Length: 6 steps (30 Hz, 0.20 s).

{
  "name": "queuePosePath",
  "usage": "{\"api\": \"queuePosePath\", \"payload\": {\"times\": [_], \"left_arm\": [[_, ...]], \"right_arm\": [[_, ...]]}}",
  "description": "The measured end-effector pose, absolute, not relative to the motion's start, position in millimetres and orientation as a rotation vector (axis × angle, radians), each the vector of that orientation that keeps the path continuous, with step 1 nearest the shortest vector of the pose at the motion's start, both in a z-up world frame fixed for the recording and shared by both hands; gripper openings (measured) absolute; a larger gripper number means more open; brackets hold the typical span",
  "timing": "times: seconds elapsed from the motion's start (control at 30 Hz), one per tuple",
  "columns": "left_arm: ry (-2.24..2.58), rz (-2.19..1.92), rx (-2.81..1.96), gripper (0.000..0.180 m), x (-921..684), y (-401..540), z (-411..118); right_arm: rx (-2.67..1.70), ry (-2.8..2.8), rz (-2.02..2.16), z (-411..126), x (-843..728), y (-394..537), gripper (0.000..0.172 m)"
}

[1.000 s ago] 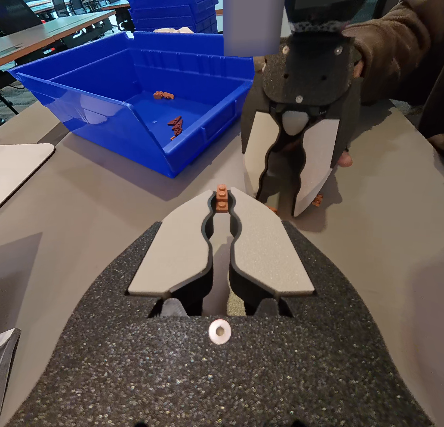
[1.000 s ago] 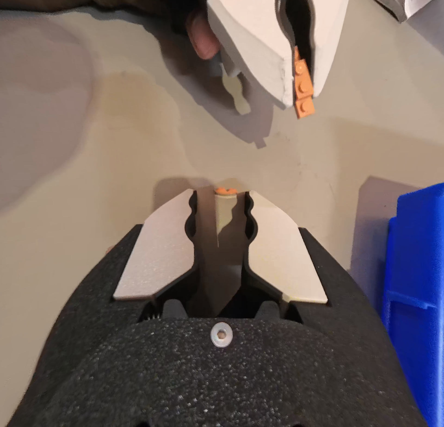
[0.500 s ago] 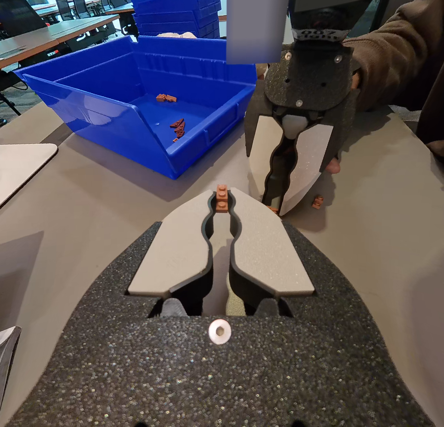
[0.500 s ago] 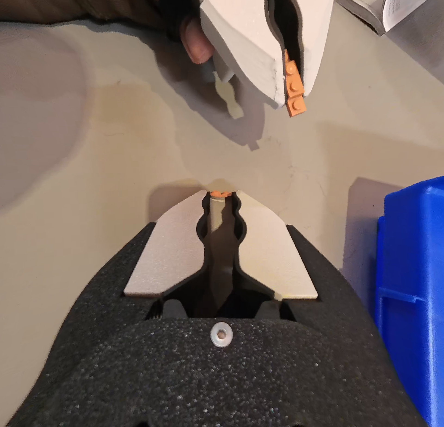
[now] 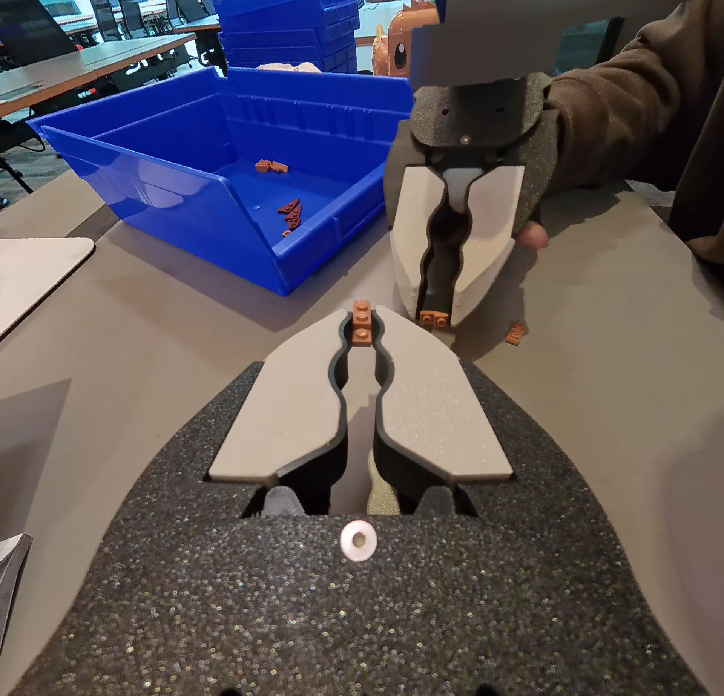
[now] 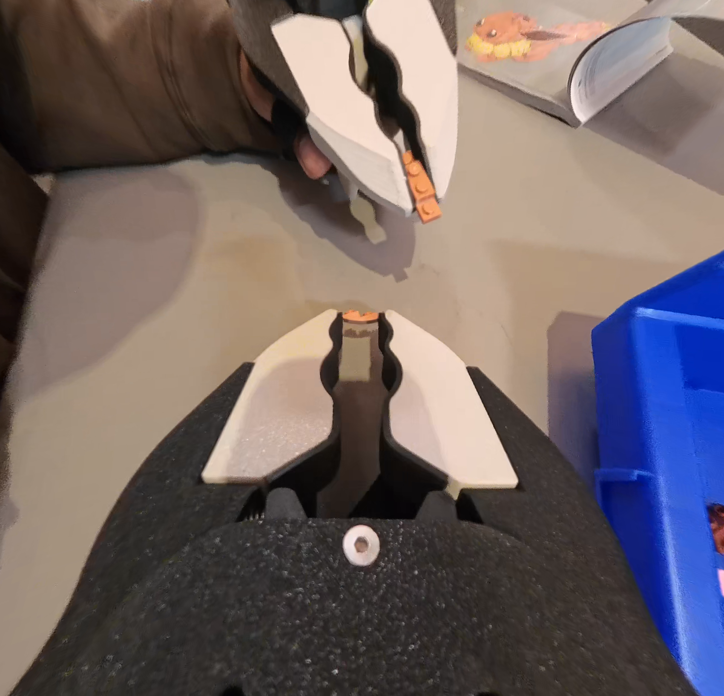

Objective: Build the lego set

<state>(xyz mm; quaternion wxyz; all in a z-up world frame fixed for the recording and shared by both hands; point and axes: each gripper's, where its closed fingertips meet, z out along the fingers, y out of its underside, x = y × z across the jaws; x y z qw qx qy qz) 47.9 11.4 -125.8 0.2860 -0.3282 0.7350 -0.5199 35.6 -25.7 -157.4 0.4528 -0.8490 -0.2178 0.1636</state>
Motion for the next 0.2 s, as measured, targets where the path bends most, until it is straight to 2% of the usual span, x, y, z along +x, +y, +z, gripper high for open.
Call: {"api": "queuePosePath", "payload": {"times": [0.2], "left_arm": [[1.942,-1.448,-0.836,0.008,44.5,8.4,-119.0]], "right_arm": [[-1.948,-0.391,0.666,-130.0,36.7,-24.0,0.017]]}}
